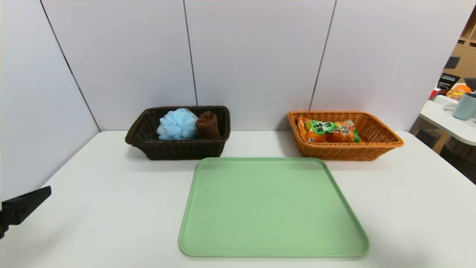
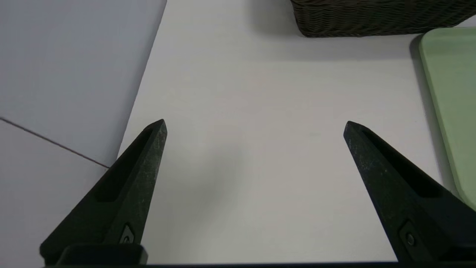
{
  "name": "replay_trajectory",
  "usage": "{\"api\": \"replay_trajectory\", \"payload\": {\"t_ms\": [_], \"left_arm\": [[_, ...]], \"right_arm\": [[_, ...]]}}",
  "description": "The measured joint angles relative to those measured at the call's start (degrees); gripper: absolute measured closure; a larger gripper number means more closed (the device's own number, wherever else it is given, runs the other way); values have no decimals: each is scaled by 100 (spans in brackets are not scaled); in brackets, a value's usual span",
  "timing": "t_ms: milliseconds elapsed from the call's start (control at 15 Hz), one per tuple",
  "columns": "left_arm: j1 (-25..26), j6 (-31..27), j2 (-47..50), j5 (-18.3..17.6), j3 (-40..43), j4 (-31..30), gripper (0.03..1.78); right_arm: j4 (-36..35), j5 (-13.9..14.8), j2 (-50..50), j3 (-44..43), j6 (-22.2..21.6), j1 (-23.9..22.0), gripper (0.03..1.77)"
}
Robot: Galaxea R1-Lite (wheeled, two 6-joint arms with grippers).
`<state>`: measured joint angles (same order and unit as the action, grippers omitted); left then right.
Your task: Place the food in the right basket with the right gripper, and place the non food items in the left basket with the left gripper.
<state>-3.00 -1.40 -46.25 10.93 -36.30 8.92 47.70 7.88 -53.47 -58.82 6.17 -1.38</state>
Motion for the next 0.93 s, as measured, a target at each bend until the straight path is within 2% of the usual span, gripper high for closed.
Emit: {"api": "replay_trajectory", "payload": {"t_ms": [200, 333, 600, 800, 933], "left_arm": [[129, -35, 844, -79, 830, -640, 12], [162, -49, 1373, -260, 1103, -778, 12], [184, -57, 2297, -446, 1318, -490, 12], [184, -168, 2948, -579, 1352, -133, 12], [184, -302, 3322, -703, 1412, -83, 12]], "right_arm": [[-689, 13, 1246, 1003, 59, -38, 11], [-855, -46, 2031, 1406, 80, -18, 11], [-925, -325, 3226, 1916, 61, 52, 11], [-973, -280, 3897, 2142, 37, 56, 11], [-1013, -99, 4223, 2159, 48, 72, 11]]}}
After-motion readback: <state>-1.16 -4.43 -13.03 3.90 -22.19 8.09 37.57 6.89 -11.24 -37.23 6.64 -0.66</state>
